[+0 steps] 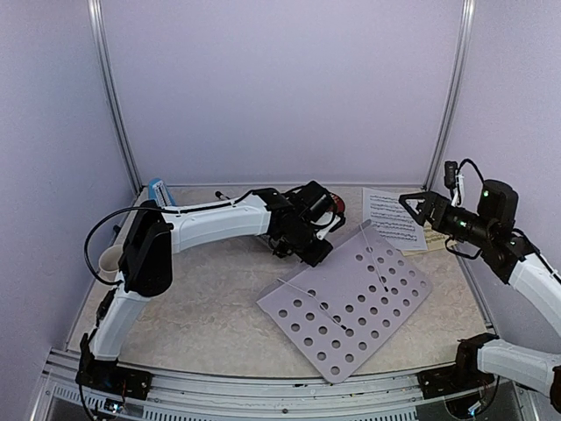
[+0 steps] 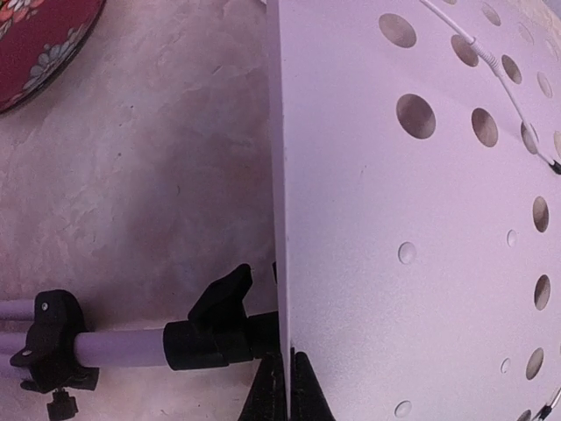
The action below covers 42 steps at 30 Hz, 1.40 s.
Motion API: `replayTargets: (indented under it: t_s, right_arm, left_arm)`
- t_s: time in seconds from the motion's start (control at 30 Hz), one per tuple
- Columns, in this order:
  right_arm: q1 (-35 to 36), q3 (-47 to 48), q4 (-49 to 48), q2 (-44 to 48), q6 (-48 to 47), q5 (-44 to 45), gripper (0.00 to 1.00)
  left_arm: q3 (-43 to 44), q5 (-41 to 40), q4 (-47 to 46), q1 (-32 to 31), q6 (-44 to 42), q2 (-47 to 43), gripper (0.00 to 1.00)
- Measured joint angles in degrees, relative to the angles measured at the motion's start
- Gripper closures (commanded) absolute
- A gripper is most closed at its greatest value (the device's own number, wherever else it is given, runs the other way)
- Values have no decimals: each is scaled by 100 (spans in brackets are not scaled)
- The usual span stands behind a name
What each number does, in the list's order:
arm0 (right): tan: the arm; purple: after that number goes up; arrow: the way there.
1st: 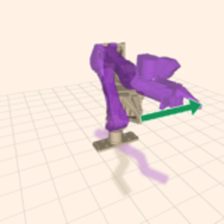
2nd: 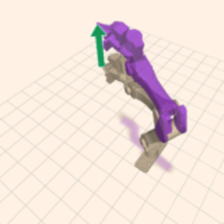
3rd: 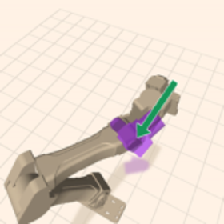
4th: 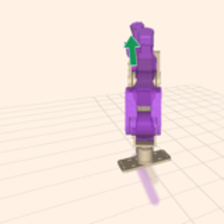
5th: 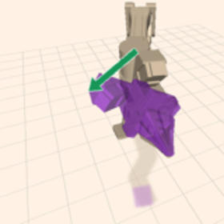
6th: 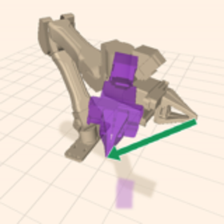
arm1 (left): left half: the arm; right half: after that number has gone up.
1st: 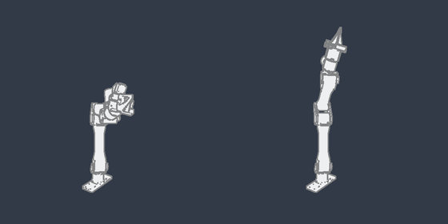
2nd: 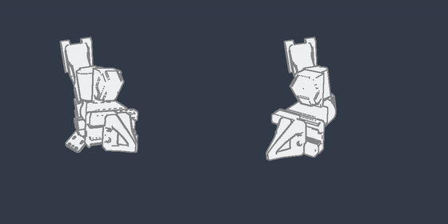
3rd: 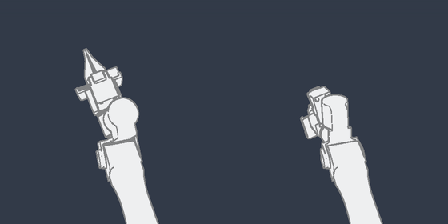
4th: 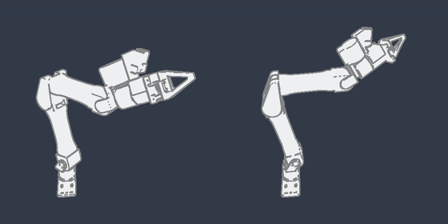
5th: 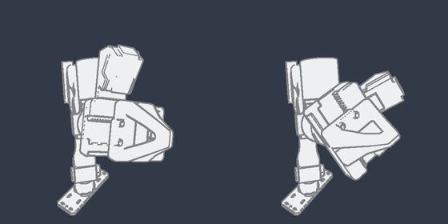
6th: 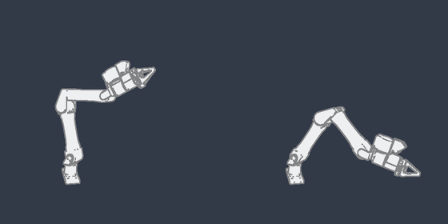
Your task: Set up the instrument practice props
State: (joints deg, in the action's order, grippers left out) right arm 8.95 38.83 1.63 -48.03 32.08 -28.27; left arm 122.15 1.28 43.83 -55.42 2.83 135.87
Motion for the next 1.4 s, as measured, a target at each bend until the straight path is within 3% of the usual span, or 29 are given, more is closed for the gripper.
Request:
replayTargets:
  t_s: [0.4,0.73,0.97,1.17,1.4]
  right_arm:
    - [-15,962,201,1139,-138,579,0]
    - [-15,938,914,2498,-264,2597,0]
    - [-20,557,1180,2953,-195,3327,1]
    - [-24,-267,1182,3077,-157,3274,6]
    - [-24,-975,428,2741,-396,2411,8]
  left_arm:
    - [-955,964,-595,693,501,-654,100]
    - [-907,1580,-1051,1064,1016,-1049,100]
    - [-907,2247,-1631,1530,1738,-1709,100]
    - [-905,2785,-2297,1829,2468,-2037,100]
    - [-887,3504,-3091,1821,3338,-2050,100]
